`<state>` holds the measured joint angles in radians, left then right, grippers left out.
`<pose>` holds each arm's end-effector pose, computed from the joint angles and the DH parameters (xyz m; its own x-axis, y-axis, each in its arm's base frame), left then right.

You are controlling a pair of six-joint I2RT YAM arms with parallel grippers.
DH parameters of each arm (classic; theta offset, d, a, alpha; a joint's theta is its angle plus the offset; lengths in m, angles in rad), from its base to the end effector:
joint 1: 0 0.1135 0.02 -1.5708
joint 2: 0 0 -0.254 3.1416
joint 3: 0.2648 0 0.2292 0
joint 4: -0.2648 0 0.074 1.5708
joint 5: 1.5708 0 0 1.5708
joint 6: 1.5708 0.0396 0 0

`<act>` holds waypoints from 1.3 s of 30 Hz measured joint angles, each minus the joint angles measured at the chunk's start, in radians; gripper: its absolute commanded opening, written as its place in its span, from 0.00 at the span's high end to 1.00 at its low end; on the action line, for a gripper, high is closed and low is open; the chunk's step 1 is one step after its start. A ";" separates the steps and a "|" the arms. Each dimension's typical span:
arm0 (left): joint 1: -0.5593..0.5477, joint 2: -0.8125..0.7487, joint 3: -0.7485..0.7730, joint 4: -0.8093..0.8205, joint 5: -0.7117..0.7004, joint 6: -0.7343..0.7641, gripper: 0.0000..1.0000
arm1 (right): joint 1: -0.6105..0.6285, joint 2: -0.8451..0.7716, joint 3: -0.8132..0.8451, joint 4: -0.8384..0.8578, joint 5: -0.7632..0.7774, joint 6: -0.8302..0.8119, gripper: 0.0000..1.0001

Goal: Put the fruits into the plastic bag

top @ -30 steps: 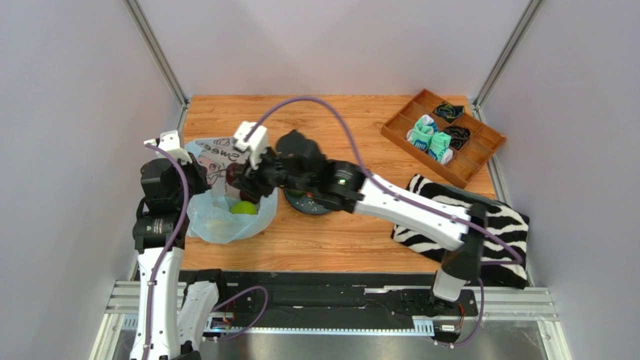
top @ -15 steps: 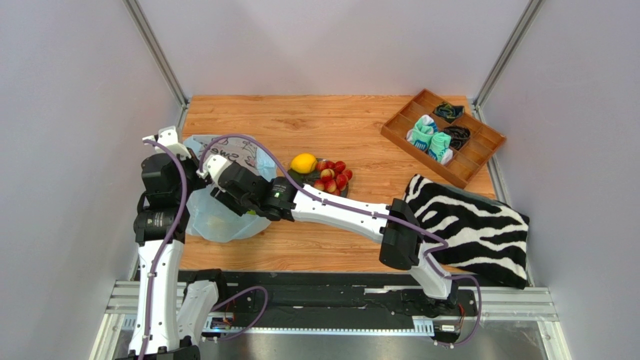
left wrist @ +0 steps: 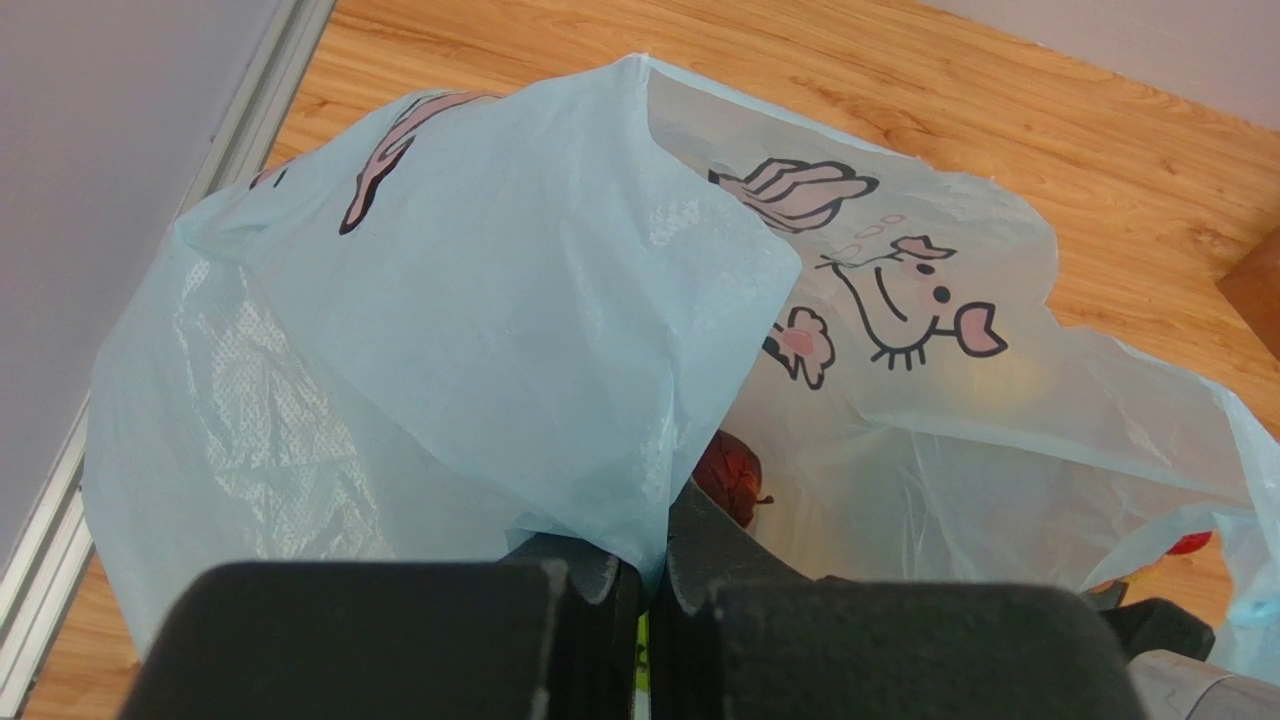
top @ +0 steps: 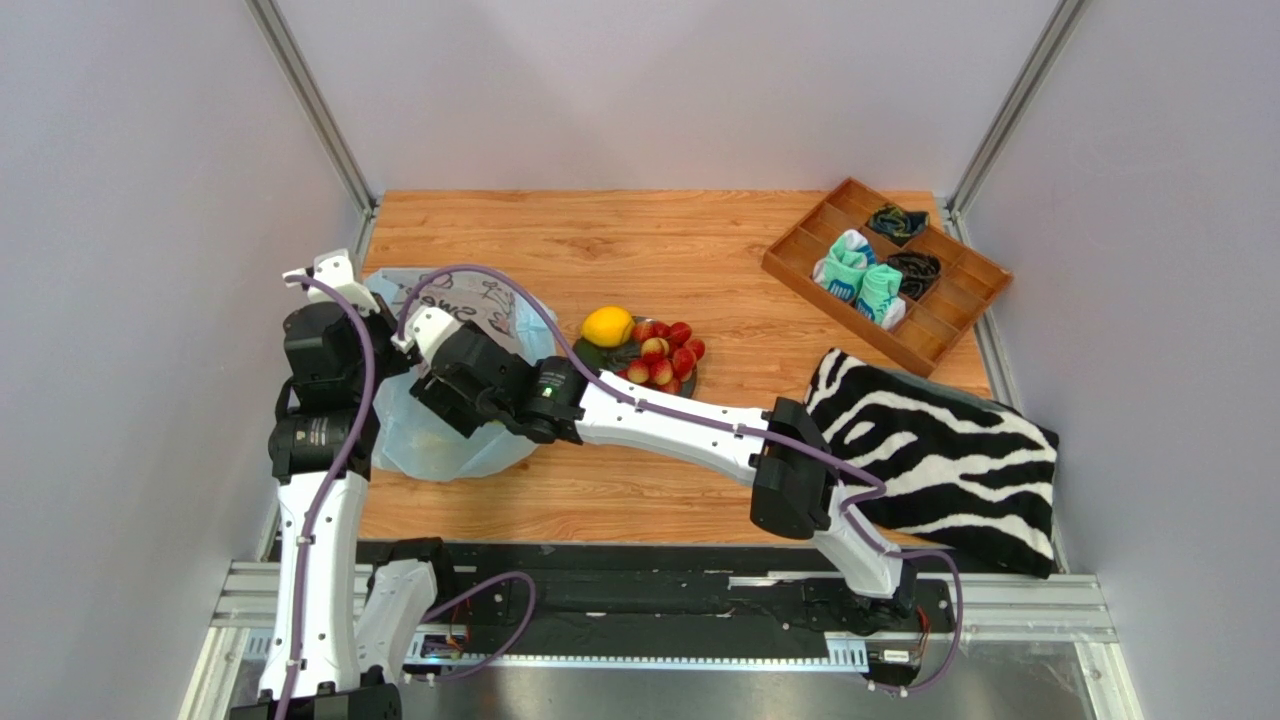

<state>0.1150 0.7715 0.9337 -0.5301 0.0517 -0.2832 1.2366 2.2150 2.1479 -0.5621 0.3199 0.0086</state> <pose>0.1517 0.0155 0.3447 -0.3244 -0.3184 -0.8907 -0.1639 0.9463 -0.2786 0.1717 0.4564 0.2959 -0.2000 -0.5512 -0.8101 -0.8117 0.5563 -0.1781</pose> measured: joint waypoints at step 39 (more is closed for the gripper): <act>0.084 -0.043 -0.032 0.003 0.123 -0.015 1.00 | -0.034 -0.594 -0.650 0.521 -0.474 0.073 0.30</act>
<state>0.1993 0.7284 0.9016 -0.5266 0.1749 -0.2981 1.2026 1.6211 1.4982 -0.0414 -0.1543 0.0814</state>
